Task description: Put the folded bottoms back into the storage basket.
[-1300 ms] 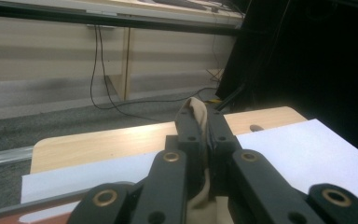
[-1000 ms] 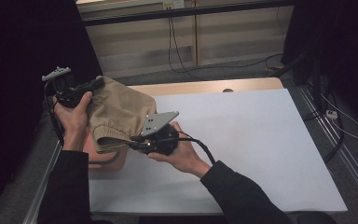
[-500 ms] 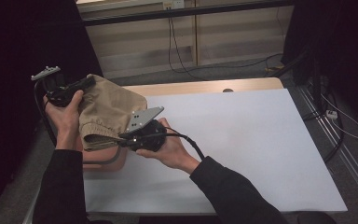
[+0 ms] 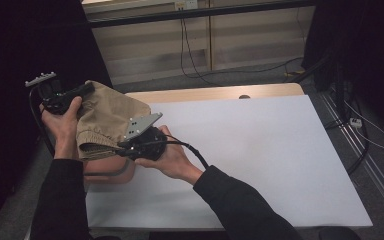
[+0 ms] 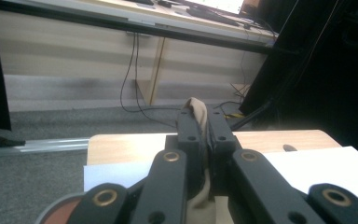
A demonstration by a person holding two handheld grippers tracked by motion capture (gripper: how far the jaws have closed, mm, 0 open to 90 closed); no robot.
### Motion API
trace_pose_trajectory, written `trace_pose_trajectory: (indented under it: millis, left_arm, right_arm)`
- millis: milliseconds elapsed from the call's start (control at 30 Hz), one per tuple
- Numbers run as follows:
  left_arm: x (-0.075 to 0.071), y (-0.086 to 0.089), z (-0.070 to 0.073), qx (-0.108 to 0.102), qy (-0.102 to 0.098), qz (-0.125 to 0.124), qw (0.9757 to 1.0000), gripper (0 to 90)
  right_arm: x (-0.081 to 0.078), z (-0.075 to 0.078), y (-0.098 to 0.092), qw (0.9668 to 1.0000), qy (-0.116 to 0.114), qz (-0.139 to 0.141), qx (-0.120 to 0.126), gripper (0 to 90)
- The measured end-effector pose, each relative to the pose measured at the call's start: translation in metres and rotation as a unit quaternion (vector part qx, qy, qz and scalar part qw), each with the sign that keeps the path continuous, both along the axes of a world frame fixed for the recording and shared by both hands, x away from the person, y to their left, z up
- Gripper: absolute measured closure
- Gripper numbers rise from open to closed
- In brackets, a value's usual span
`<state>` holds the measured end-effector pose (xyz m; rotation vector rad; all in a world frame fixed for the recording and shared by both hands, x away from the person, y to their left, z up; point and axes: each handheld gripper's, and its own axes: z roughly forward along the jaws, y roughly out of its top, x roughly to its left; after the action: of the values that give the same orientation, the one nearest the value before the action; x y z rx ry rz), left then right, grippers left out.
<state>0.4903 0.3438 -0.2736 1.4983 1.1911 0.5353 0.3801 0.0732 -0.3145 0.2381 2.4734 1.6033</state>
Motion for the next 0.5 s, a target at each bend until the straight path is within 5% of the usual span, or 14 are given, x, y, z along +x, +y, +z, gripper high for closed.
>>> trace_pose_trajectory:
  millis: [500]
  left_arm:
    - [0.006, 0.019, -0.008, -0.006, 0.007, -0.007, 0.9999, 87.1]
  right_arm:
    - [0.001, -0.007, 0.025, 0.9999, 0.005, -0.003, -0.011, 79.2]
